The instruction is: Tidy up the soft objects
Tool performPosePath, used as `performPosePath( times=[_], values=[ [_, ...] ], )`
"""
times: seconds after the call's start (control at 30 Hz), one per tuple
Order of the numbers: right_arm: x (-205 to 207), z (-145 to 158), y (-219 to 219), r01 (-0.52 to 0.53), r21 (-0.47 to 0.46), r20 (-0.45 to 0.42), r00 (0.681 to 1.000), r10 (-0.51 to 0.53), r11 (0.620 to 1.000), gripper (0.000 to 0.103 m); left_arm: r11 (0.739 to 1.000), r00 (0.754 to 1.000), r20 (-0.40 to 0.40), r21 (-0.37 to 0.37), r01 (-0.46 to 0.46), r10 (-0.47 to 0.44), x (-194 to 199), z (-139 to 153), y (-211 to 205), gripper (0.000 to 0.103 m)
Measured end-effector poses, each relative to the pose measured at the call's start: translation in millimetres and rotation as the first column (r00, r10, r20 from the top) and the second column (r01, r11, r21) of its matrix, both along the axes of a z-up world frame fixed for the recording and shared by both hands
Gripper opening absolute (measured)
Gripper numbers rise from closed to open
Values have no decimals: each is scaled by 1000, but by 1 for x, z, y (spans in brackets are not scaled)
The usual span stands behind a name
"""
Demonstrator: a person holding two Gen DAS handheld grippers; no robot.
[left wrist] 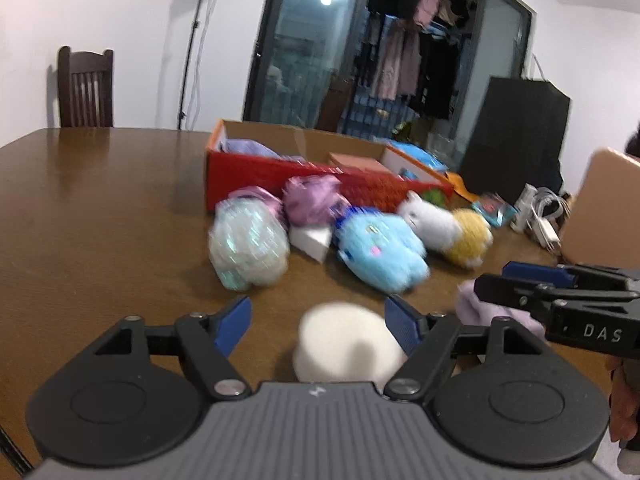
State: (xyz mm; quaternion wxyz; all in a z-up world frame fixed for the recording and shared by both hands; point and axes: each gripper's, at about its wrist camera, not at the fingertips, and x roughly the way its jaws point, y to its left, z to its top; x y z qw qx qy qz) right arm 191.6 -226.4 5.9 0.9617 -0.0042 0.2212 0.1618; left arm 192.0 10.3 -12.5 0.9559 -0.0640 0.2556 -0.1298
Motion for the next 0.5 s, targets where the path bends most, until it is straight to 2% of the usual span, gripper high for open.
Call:
performPosePath(
  times=[0.07,0.2,0.37,0.5],
  values=[
    [19,1,7,-27,2,-11,1000,27,1000,46,1000,1000,3,-12,-9,9,11,7,4,76],
    [64,3,7,-30,46,-58,998,33,998,47,996,997,26,-53,68,-66,36,23,-1,74],
    [113,-2,-10,-1,170,-158,987,28,985,47,981,982,-93,-118,152,-163,85,17,-22,62],
    [135,-15,-24,16,259,-231,972,46,966,47,961,944,-258,-238,142,-204,122,-4,-27,56]
  ],
)
